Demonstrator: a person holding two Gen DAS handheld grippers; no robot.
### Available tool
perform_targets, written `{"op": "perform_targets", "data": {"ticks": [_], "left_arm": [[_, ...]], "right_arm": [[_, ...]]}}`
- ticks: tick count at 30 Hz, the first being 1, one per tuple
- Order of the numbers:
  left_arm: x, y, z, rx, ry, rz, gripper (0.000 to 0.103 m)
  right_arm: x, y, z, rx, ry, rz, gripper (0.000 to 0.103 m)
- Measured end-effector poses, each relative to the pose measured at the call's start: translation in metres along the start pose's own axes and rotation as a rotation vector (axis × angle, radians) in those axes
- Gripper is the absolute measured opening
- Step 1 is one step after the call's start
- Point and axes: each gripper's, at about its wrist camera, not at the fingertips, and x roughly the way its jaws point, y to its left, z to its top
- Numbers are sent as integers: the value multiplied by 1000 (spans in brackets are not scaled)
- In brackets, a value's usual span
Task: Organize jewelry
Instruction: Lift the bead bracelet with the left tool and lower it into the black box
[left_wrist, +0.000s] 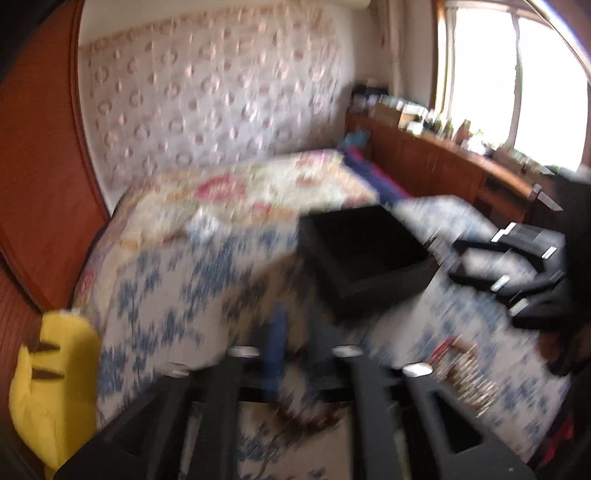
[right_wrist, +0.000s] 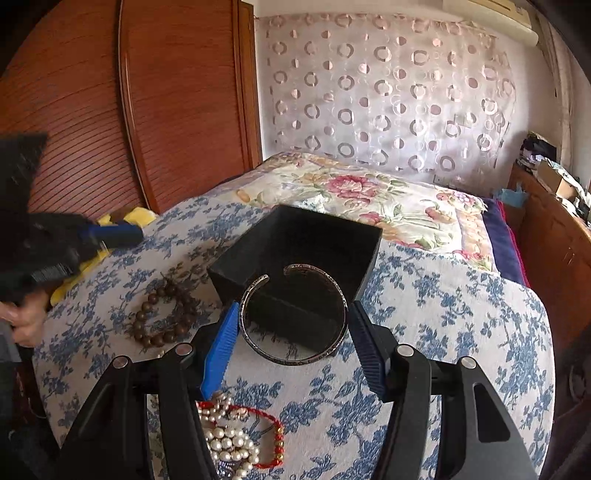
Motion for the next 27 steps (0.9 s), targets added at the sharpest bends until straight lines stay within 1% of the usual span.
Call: {"op": "perform_targets", "data": {"ticks": [1, 2, 3, 4, 6, 8, 9, 10, 11, 12, 13, 15, 22, 27], "left_arm": [[11, 3, -9, 9, 34, 23, 35], [20, 4, -16, 19, 59, 39, 37], [26, 7, -20, 20, 77, 46, 37], [35, 10, -25, 14, 111, 55, 37], [46, 13, -33, 9, 148, 44, 37], [55, 16, -38, 7, 165, 40, 37], [54, 16, -37, -2, 149, 32, 26], [55, 18, -38, -9, 147, 9, 18], [54, 18, -38, -10, 147, 5, 12], [54, 18, -38, -10, 144, 12, 12], [49, 17, -36, -10, 121, 17, 12], [41, 18, -31, -30, 88, -2, 12], [1, 9, 8, -26, -46, -5, 12], [-13, -1, 36, -9, -106, -1, 12]], "right_arm": [[0, 0, -1, 1, 2, 0, 62], [1, 0, -1, 2, 1, 4, 62], [0, 1, -1, 0, 0, 6, 62], [0, 2, -1, 0, -1, 6, 62], [-1, 3, 1, -1, -2, 7, 62], [-2, 3, 1, -2, -4, 5, 62], [-2, 3, 2, 0, -5, 4, 62], [-3, 2, 2, 2, -7, 3, 62], [-3, 2, 3, 3, -7, 1, 62], [-2, 1, 2, 3, -5, 0, 62], [-1, 1, 2, 1, -3, -2, 62], [0, -1, 4, -3, -1, -10, 62], [15, -8, 14, -8, 4, -18, 62], [26, -13, 23, -11, 5, -25, 62]]}}
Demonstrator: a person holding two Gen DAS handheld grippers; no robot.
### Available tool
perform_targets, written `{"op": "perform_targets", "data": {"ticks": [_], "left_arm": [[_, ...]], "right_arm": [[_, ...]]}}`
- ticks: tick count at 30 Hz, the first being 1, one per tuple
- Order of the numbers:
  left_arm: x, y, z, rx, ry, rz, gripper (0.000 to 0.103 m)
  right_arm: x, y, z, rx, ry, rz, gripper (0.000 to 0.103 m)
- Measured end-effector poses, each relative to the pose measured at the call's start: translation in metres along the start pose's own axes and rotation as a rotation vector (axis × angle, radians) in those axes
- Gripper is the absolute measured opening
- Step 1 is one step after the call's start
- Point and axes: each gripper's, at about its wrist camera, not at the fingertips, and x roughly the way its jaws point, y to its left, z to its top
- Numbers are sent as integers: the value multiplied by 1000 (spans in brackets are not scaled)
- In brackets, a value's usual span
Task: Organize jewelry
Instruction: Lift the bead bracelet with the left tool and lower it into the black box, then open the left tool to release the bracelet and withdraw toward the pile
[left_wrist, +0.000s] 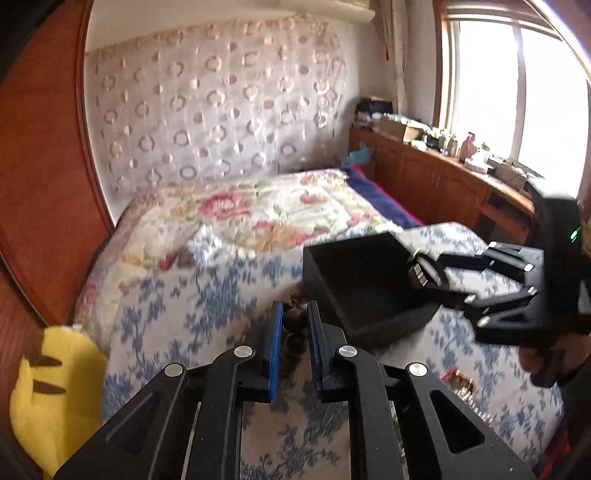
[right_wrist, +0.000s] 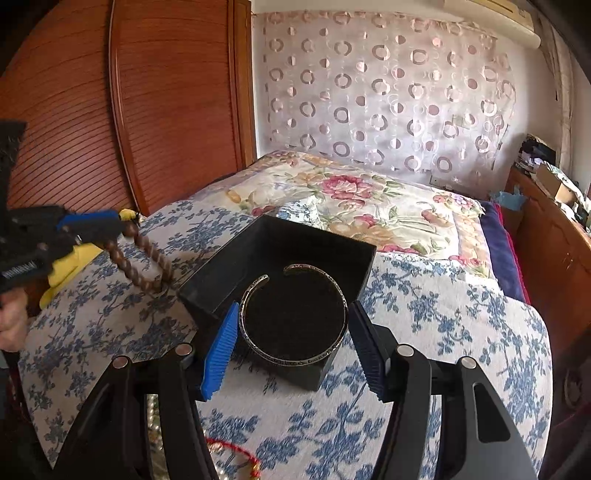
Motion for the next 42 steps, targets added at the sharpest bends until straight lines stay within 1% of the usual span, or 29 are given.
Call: {"op": "perform_targets", "data": {"ticks": [7, 8, 10, 11, 15, 21, 24, 27, 31, 35, 38, 42], "left_arm": [[3, -14, 30, 21, -38, -6, 12], [3, -16, 33, 24, -44, -7, 12], [4, -20, 41, 27, -53, -11, 12], [4, -23, 44, 30, -56, -13, 12], [10, -33, 55, 48, -66, -16, 12], [28, -43, 62, 54, -50, -29, 12], [36, -45, 61, 49, -34, -38, 12], [47, -48, 58, 47, -1, -44, 12], [45, -54, 53, 53, -2, -55, 14], [34, -55, 43, 55, -5, -67, 25], [23, -56, 30, 56, -3, -72, 25], [11, -53, 7, 44, 6, -81, 29]], "right_arm": [[15, -4, 8, -12, 15, 1, 63], [17, -5, 9, -9, 14, 5, 64], [16, -8, 9, -2, 9, 10, 69], [15, -10, 10, 2, 4, 13, 72], [2, -17, 7, 17, -19, 7, 72], [-17, -27, -9, 23, -25, -21, 72], [-25, -32, -18, 43, -32, -18, 72], [-31, -33, -23, 51, -40, -18, 72], [-39, -31, -30, 62, -47, -14, 72], [-49, -28, -37, 71, -57, -10, 72], [-57, -23, -44, 81, -59, 11, 67], [-64, -13, -58, 89, -54, 32, 61]]}}
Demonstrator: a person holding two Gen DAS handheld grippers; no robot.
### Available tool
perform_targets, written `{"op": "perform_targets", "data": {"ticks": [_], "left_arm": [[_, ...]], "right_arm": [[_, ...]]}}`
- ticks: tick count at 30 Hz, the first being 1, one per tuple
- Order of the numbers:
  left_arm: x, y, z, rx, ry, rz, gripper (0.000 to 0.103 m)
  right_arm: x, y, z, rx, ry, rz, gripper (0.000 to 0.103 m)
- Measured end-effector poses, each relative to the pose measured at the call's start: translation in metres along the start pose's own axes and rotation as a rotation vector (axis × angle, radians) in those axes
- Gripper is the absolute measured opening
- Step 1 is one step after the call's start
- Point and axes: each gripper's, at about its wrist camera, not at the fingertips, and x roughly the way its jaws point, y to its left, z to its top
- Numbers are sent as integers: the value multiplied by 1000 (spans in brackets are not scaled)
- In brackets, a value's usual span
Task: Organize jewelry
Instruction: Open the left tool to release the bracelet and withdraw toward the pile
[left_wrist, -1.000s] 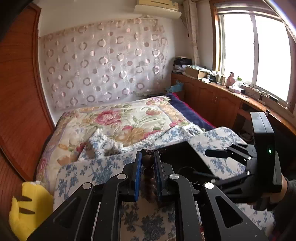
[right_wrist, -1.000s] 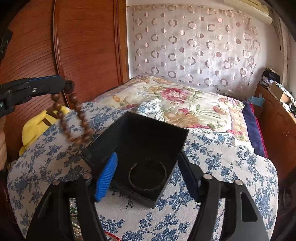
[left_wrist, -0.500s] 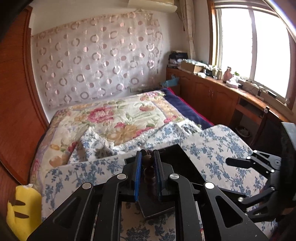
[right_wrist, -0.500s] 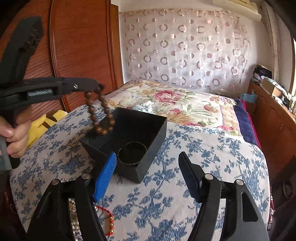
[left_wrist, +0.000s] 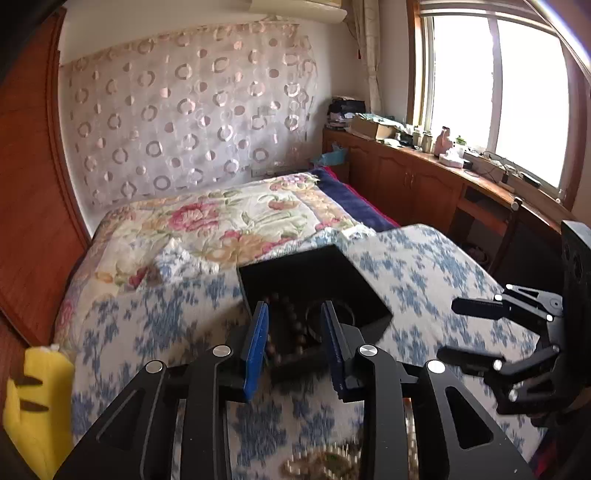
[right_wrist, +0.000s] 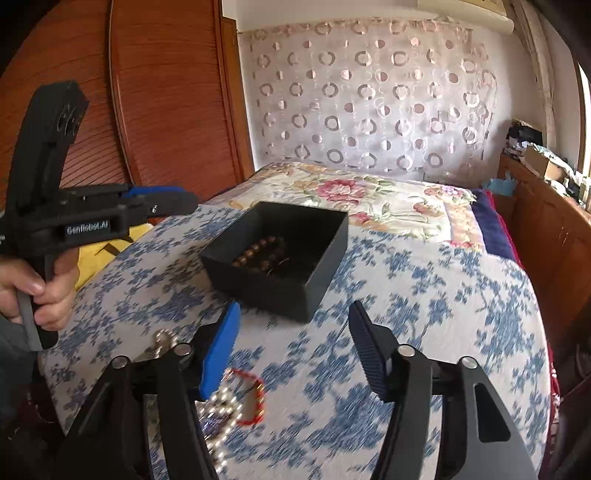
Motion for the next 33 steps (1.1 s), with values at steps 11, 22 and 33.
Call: {"op": "perform_targets", "data": {"ticks": [11, 22, 33], "left_arm": [[-13, 3, -52, -28, 54, -12, 39], [-23, 3, -86, -70, 82, -22, 47], [-27, 4, -106, -89, 101, -7, 47]], "right_arm": [[-5, 25, -35, -22, 66, 37, 44], [-6, 55, -58, -56, 128, 111, 41], [4, 79, -70, -119, 183, 108, 41]]}}
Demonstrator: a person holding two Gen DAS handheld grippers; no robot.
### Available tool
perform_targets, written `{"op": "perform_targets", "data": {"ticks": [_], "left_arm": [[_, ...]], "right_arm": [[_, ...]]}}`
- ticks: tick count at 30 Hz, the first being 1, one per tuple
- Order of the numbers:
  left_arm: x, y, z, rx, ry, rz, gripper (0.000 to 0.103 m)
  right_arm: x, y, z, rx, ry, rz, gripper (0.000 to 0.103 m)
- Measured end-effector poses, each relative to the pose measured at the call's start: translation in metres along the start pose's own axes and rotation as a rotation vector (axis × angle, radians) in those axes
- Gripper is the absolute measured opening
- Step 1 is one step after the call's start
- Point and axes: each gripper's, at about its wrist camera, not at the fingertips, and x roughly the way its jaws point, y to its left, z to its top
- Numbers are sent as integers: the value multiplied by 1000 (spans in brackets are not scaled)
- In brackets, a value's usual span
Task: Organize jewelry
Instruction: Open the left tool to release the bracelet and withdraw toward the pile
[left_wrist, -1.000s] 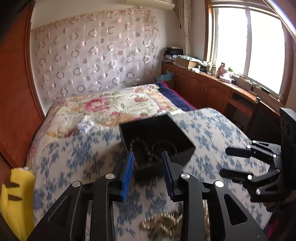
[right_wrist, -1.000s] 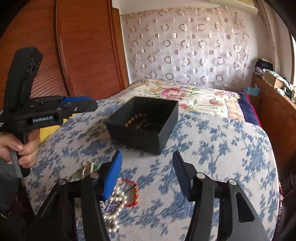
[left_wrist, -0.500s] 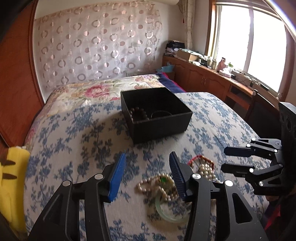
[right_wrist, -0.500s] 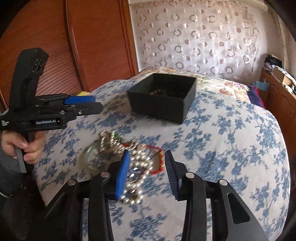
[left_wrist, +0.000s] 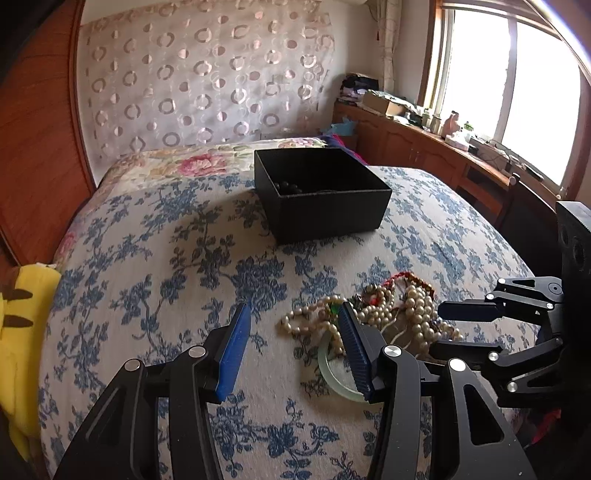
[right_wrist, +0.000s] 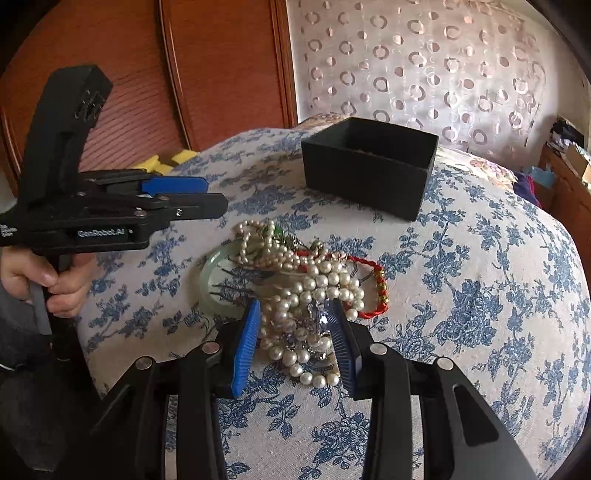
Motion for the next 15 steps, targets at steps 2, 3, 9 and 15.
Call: {"op": "perform_targets", "data": {"ticks": [2, 3, 9, 15], "left_arm": [[0, -1, -2, 2, 2, -2, 47], [0, -2, -3, 4, 5, -4, 47], [0, -4, -6, 5, 7, -9, 47], [0, -4, -6, -4, 10, -14, 47]], "right_arm": [[1, 2, -2, -3, 0, -3, 41], [1, 3, -2, -4, -1, -7, 41], [0, 3, -5, -8, -12, -14, 34], [-4, -4, -7, 12, -4, -3, 23]]}}
